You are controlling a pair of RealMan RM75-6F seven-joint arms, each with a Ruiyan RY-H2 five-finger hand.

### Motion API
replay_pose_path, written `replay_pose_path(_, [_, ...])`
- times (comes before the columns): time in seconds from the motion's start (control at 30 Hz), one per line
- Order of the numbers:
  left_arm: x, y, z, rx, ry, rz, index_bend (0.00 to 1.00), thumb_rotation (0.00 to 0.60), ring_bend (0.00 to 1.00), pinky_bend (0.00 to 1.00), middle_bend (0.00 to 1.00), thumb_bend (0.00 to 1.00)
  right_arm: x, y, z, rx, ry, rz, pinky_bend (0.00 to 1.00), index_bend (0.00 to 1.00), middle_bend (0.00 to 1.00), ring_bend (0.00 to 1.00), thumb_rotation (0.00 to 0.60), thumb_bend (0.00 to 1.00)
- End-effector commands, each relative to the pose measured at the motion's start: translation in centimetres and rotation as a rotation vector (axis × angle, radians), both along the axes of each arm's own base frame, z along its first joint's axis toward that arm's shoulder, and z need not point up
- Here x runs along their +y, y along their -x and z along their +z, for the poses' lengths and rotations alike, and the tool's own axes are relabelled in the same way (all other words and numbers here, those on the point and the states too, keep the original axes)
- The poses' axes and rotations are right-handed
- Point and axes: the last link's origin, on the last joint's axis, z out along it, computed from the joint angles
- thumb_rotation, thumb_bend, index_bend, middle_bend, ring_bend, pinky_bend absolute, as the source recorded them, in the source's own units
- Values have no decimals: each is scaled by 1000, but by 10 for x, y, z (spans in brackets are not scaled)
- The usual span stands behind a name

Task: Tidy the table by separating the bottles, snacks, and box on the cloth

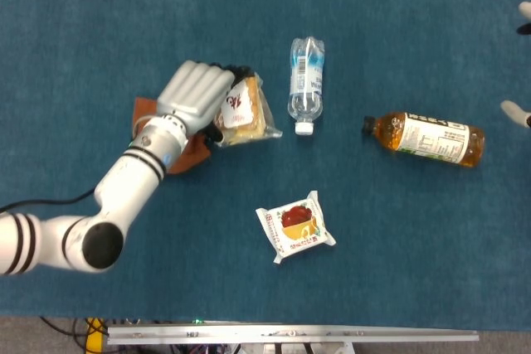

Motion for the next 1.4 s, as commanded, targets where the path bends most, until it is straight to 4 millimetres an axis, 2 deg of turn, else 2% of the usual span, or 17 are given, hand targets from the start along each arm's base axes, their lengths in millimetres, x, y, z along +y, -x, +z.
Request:
replay_pose_path(0.03, [-15, 4, 11, 0, -9, -3, 300, 600, 296, 327, 312, 246, -13, 18, 8, 93, 32, 35, 495, 93, 283, 290, 600, 135])
replay_pose_path(0.3, [-43, 6, 21, -4, 7, 5, 291, 600, 295, 327, 308, 246, -20, 16, 8, 85, 47, 68, 495, 93, 283, 290, 600, 136])
replay_pose_path(0.97, [-108, 23, 13, -46, 107, 60, 287, 600, 293, 327, 297, 246, -20, 15, 2, 86, 37, 96, 495, 93, 283, 290, 600, 136])
replay_pose_path(1.13, [-124, 19, 11, -93, 145, 95, 277, 600, 258, 327, 264, 246, -22, 14, -1, 84, 32, 97, 495, 93, 283, 290, 600, 136])
replay_pose_path(1.4, [-142, 7, -5, -146, 191, 87, 240, 600, 214, 327, 230, 246, -23, 14, -2, 81, 30, 96, 495, 93, 283, 290, 600, 135])
